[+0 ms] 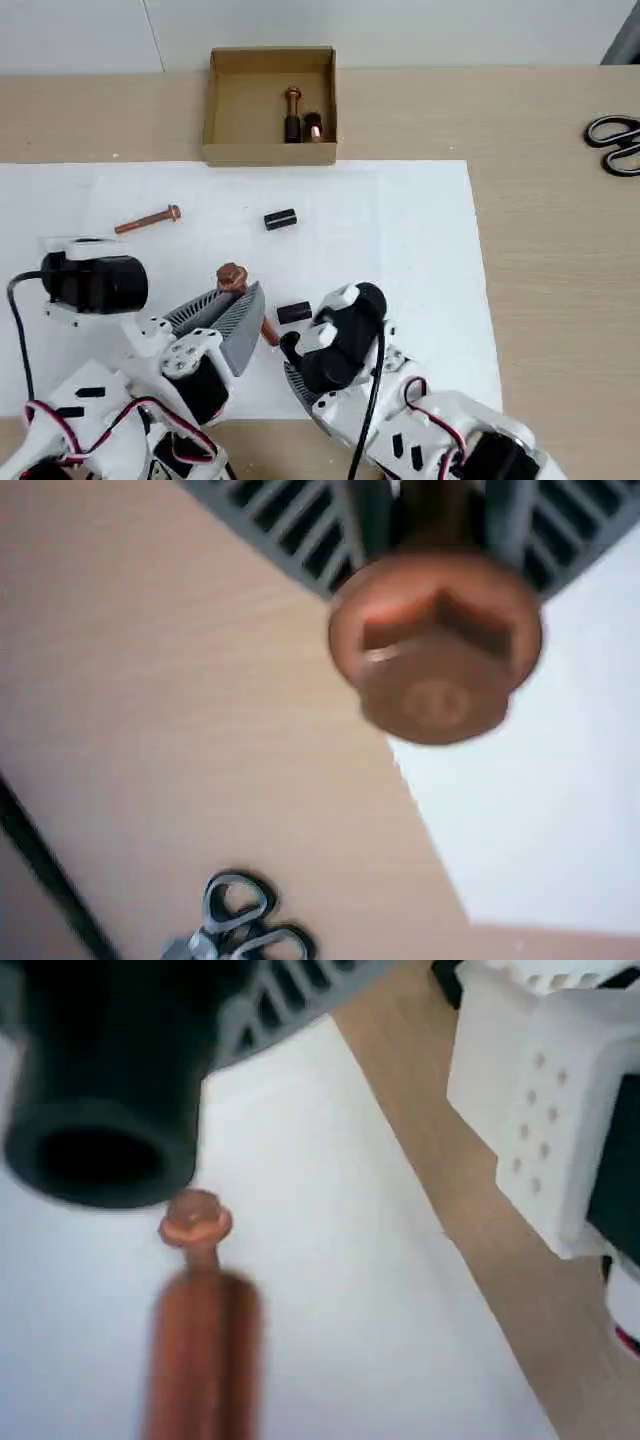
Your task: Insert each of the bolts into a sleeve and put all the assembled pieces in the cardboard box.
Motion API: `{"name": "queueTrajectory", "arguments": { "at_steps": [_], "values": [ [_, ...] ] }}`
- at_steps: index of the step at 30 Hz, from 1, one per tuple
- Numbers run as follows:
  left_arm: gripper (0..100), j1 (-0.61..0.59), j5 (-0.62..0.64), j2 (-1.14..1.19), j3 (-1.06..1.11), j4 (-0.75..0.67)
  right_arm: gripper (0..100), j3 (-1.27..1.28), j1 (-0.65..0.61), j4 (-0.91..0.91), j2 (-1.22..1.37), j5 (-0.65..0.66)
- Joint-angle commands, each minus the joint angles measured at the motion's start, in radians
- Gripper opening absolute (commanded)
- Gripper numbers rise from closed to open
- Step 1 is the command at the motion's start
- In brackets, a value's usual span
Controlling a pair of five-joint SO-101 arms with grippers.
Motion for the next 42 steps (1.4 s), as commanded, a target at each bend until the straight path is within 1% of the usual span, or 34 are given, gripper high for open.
{"name": "queueTrajectory", "arguments": {
  "at_steps": [1,9,17,19,23,32,36,42],
  "values": [
    [1,0.011,0.008,-0.002,0.027,-0.026,0.2,0.005,-0.008,-0.053,-0.004,0.023],
    [1,0.011,0.008,0.002,0.041,-0.028,0.2,0.009,-0.01,-0.087,-0.004,0.026],
    [1,0.011,0.009,0.002,0.108,-0.109,0.2,0.009,-0.028,-0.087,-0.004,0.026],
    [1,0.011,0.009,0.002,0.119,-0.117,0.2,0.009,-0.05,-0.087,-0.004,0.023],
    [1,0.011,0.009,-0.002,0.117,-0.109,0.2,0.008,-0.048,-0.087,-0.004,0.023],
    [1,0.012,0.006,0.002,0.021,0.04,0.2,0.008,-0.047,-0.087,-0.004,0.025],
    [1,0.012,0.005,-0.002,0.012,0.094,0.2,0.008,-0.047,-0.087,-0.004,0.025],
    [1,0.018,0.005,0.002,0.021,0.109,0.2,0.008,-0.047,-0.108,-0.004,0.025]
  ]
}}
